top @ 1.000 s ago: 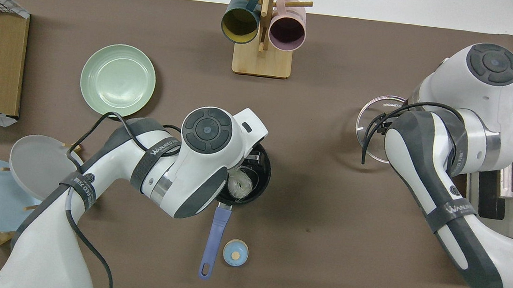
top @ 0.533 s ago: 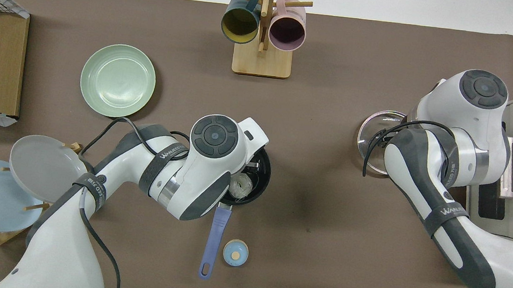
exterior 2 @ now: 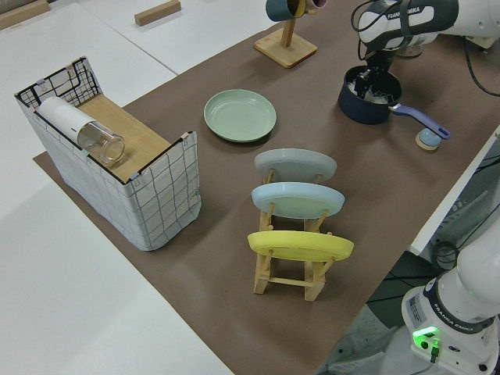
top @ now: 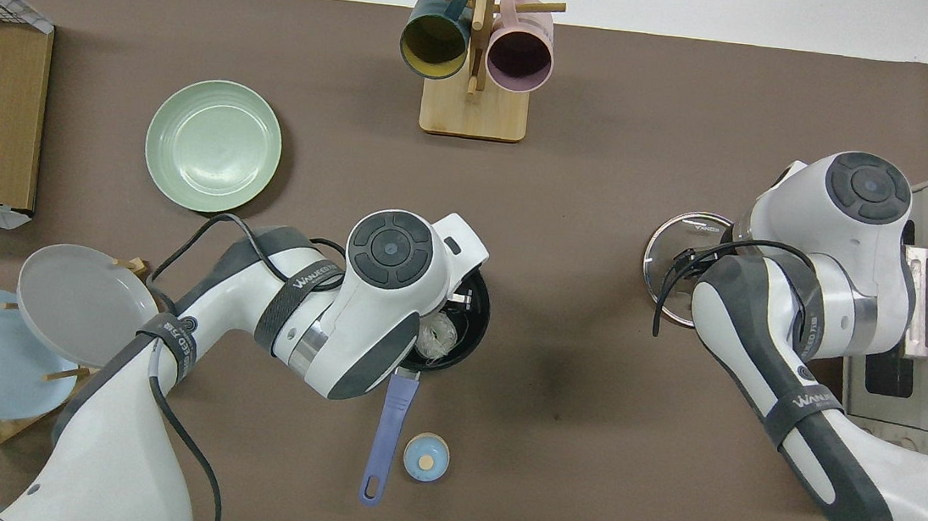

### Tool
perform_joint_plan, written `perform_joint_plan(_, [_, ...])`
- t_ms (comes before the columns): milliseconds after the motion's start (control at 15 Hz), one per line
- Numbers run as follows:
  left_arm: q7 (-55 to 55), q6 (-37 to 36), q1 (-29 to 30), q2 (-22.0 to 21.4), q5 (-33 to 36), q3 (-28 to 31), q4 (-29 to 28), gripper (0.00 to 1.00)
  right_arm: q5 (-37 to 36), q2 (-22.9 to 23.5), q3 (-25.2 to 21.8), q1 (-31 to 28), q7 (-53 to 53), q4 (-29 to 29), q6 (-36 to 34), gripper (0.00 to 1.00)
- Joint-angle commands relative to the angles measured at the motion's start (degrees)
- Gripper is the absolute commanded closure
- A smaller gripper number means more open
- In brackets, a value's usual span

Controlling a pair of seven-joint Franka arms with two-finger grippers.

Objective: Transfer vermicelli from pot to plate
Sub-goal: 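Grasp the vermicelli with the left gripper while the right gripper sets the lid down, then carry the vermicelli with the left gripper over the pale green plate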

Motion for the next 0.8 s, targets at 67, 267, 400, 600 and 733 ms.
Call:
perform_joint_plan(67, [0.57,0.49,-0.44,-0.79,-0.12,1.01,-0.45,1.00,-0.42,-2.41,0.52,-1.14,-0.18,2.80,-3.88,0.00])
perform_joint_plan(267, [0.74,-8.18,0.09,-3.15,-0.20,1.19,4.19,1.00,0.02,-3.73,0.52,-1.23,0.26,12.54,-16.17,0.00])
perform_joint_plan(400, [1.00,-16.26,1.49,-4.30,-0.73,1.10,9.81,1.00,0.02,-3.82,0.34,-1.32,0.44,19.91,-25.03,0.00])
perform_joint_plan(600, [1.01,-26.29,2.63,-5.27,-3.10,1.53,18.25,1.00,0.02,-7.93,0.25,-2.46,3.67,23.56,-33.08,0.00])
perform_joint_plan(733, [1.44,-31.13,6.05,-5.27,-3.11,1.62,22.65,1.00,0.11,-11.45,0.34,-2.46,4.83,22.86,-34.83,0.00])
